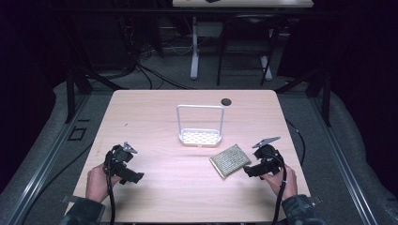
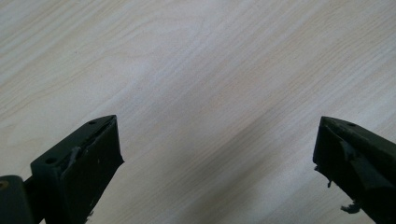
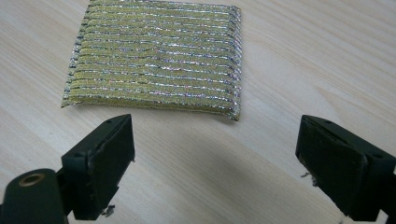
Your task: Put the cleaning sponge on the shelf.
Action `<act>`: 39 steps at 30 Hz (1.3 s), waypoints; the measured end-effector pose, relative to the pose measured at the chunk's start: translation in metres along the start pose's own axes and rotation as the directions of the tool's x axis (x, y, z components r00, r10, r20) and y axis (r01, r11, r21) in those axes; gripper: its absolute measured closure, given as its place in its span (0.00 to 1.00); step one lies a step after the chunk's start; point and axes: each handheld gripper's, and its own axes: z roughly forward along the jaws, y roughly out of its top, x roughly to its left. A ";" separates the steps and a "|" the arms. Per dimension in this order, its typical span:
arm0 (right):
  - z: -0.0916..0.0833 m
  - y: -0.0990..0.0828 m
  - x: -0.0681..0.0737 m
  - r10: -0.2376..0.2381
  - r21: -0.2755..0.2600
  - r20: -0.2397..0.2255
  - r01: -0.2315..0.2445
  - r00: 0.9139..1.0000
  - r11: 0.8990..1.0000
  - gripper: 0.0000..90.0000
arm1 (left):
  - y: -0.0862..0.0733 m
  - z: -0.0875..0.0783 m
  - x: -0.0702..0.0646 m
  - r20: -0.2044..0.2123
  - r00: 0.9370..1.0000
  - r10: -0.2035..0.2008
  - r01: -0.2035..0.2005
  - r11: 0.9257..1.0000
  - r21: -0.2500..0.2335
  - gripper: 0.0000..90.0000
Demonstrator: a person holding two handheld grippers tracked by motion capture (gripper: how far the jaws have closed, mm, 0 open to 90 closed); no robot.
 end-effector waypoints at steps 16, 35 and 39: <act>0.012 0.016 0.013 -0.046 0.041 -0.037 0.047 0.998 0.998 0.11 | 0.001 0.002 -0.001 0.008 1.000 0.007 -0.007 1.000 0.010 0.01; 0.059 0.071 0.035 -0.115 0.225 -0.113 0.138 0.987 0.965 0.39 | 0.000 0.004 0.000 0.015 1.000 0.003 -0.003 1.000 0.022 0.01; 0.064 0.076 0.037 -0.118 0.271 -0.103 0.142 0.988 0.952 0.42 | 0.000 0.004 0.000 0.017 1.000 0.004 -0.004 1.000 0.024 0.01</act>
